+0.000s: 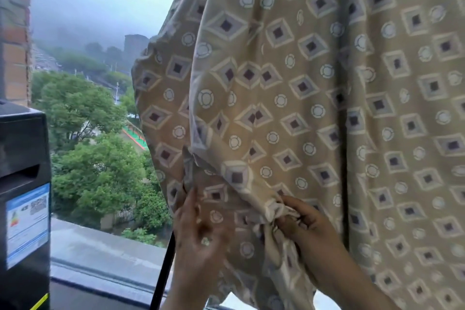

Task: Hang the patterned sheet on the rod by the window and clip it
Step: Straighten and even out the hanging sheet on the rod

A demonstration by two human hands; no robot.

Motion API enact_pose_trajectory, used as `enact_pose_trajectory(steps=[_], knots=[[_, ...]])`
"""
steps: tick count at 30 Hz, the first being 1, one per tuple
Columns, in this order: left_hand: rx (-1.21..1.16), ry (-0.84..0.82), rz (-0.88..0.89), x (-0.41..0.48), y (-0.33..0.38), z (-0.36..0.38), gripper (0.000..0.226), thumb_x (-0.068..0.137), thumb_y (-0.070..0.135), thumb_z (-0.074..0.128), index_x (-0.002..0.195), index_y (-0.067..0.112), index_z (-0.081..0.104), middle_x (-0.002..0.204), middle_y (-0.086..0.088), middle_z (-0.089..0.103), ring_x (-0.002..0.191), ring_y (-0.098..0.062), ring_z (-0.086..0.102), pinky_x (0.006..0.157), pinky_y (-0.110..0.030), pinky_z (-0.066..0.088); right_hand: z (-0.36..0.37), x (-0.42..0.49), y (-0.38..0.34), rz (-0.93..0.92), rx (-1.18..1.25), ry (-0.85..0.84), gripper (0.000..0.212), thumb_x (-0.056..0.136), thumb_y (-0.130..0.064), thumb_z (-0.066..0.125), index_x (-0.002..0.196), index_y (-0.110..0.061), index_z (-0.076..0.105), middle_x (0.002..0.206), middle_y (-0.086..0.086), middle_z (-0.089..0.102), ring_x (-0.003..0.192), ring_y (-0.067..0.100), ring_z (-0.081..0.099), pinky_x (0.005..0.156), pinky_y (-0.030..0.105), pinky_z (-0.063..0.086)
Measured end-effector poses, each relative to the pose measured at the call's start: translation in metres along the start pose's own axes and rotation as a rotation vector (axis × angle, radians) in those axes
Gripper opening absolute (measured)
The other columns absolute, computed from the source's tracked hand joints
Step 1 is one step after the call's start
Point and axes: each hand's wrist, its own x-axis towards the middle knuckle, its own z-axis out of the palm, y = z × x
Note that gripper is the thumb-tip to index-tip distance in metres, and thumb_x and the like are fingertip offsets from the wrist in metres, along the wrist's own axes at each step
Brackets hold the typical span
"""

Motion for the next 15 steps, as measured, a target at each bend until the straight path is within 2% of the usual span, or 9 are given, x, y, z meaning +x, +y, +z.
enact_pose_trajectory(steps=[2,4,6,7,9,11,12,13,15], knots=[[-0.151,-0.102,0.015,-0.005,0.011,0.021,0.082,0.059,0.045,0.079,0.128,0.062,0.038,0.145,0.003,0.042,0.105,0.004,0.062,0.072,-0.019,0.055,-0.003,0.0,-0.006,0.055,0.085,-0.058,0.026,0.065,-0.023,0.084,0.09,-0.031,0.079,0.104,0.0,0.075,0.096,0.014,0.07,0.078,0.023,0.055],[-0.276,-0.268,0.062,-0.006,0.018,0.04,0.083,0.061,0.058,0.079,0.134,0.06,0.039,0.15,0.002,0.04,0.121,-0.006,0.057,0.08,-0.023,0.055,-0.013,-0.001,-0.009,0.095,0.114,-0.114,0.061,0.04,-0.057,0.09,0.096,-0.036,0.077,0.105,-0.006,0.075,0.099,0.011,0.069,0.081,0.023,0.056],[-0.251,-0.399,0.16,-0.008,0.021,0.054,0.076,0.069,0.063,0.073,0.137,0.051,0.04,0.155,0.005,0.032,0.136,-0.011,0.043,0.097,-0.03,0.049,-0.019,-0.003,-0.012,0.113,0.125,-0.17,0.076,0.045,-0.074,0.08,0.113,-0.041,0.07,0.12,-0.009,0.069,0.116,0.012,0.062,0.1,0.03,0.05],[-0.172,-0.399,0.21,-0.008,0.019,0.06,0.072,0.071,0.057,0.073,0.136,0.046,0.043,0.154,0.006,0.033,0.137,-0.012,0.041,0.101,-0.031,0.047,-0.024,-0.006,-0.015,0.131,0.152,-0.221,0.078,0.054,-0.077,0.073,0.122,-0.039,0.066,0.128,-0.009,0.065,0.122,0.012,0.058,0.104,0.03,0.047],[0.017,-0.333,0.324,-0.004,0.024,0.077,0.066,0.07,0.044,0.072,0.131,0.042,0.046,0.146,0.004,0.041,0.135,-0.014,0.042,0.103,-0.031,0.044,-0.025,-0.001,-0.026,0.19,0.186,-0.242,0.079,0.069,-0.072,0.064,0.131,-0.022,0.062,0.123,-0.008,0.068,0.116,0.008,0.062,0.092,0.02,0.051],[0.14,-0.297,0.535,0.004,0.033,0.094,0.062,0.072,0.032,0.071,0.129,0.039,0.048,0.138,-0.001,0.048,0.134,-0.019,0.042,0.106,-0.038,0.041,-0.032,0.009,-0.035,0.226,0.092,-0.231,0.102,0.058,-0.075,0.07,0.134,-0.009,0.054,0.112,-0.001,0.072,0.105,0.014,0.067,0.082,0.024,0.054],[0.188,-0.286,0.639,0.009,0.037,0.103,0.059,0.074,0.026,0.07,0.128,0.037,0.049,0.135,-0.001,0.05,0.132,-0.022,0.042,0.106,-0.04,0.039,-0.041,0.01,-0.039,0.199,0.054,-0.24,0.122,0.041,-0.079,0.077,0.137,-0.007,0.05,0.113,0.004,0.07,0.105,0.02,0.067,0.084,0.031,0.054],[0.226,-0.273,0.703,0.014,0.04,0.111,0.056,0.074,0.021,0.069,0.126,0.035,0.051,0.131,-0.001,0.052,0.129,-0.023,0.043,0.106,-0.04,0.038,-0.045,0.015,-0.043,0.17,0.036,-0.218,0.13,0.035,-0.08,0.078,0.138,-0.008,0.049,0.118,0.007,0.068,0.108,0.024,0.065,0.09,0.037,0.053],[0.262,-0.278,0.761,0.023,0.05,0.126,0.05,0.072,0.015,0.061,0.12,0.027,0.057,0.126,-0.002,0.054,0.124,-0.025,0.047,0.104,-0.037,0.039,-0.052,0.021,-0.064,0.028,-0.029,-0.203,0.105,0.053,-0.079,0.072,0.139,-0.023,0.052,0.128,0.005,0.065,0.118,0.023,0.061,0.098,0.042,0.046]])
